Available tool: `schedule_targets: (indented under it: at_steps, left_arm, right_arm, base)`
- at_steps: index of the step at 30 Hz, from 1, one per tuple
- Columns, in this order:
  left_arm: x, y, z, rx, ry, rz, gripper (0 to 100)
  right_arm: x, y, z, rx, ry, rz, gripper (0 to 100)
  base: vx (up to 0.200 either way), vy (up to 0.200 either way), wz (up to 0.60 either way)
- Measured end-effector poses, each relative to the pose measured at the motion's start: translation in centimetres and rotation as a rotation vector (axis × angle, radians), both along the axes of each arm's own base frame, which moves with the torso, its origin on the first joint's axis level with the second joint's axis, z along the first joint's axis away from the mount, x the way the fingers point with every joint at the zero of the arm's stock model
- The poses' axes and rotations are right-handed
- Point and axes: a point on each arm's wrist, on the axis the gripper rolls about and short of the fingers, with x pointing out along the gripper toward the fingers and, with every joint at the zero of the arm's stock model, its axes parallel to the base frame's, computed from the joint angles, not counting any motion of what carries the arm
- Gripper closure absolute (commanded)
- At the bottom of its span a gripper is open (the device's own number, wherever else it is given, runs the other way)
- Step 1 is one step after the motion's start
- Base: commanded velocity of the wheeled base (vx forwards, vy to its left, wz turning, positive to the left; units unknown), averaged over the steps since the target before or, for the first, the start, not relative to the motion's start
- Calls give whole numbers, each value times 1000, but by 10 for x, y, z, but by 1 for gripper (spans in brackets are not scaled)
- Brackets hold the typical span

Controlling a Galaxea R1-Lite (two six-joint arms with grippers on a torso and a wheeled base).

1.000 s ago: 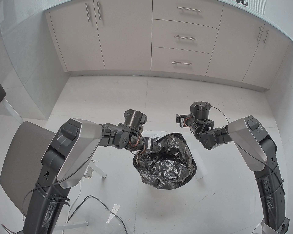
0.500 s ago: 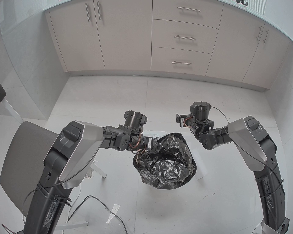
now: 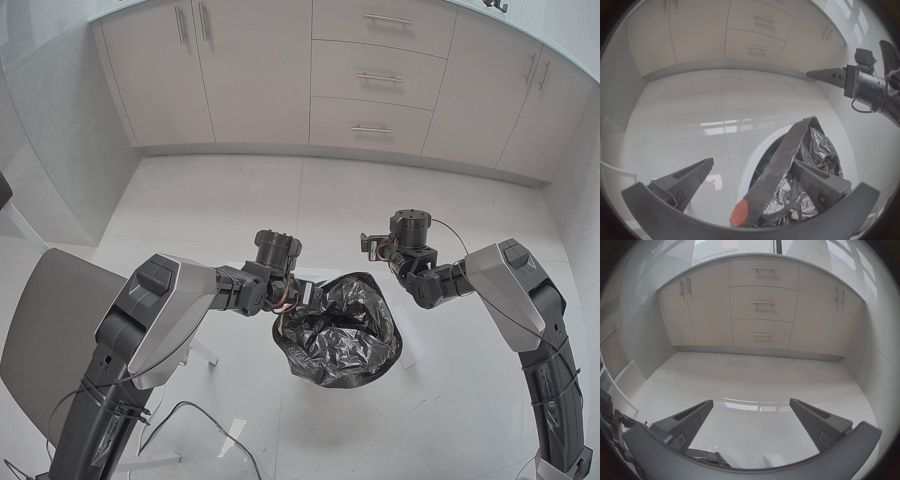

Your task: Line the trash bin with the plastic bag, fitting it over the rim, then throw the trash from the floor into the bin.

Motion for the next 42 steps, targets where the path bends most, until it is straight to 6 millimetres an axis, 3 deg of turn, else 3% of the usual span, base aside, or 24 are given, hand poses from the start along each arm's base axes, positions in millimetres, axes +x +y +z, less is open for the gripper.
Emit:
schedule_targets:
  at_steps: [22, 34, 42]
  left_arm:
    - [21, 8, -10, 131, -281, 15, 0]
    - [19, 6, -14, 140, -281, 17, 0]
    - [26, 20, -15, 157, -274, 58, 0]
  right_arm:
    - [0, 2, -1, 5, -25, -18, 0]
    - [-2, 4, -3, 2, -18, -12, 0]
    - [-2, 4, -6, -4, -13, -15, 0]
  base:
    - [0, 0, 0]
    - [0, 0, 0]
    - [0, 0, 0]
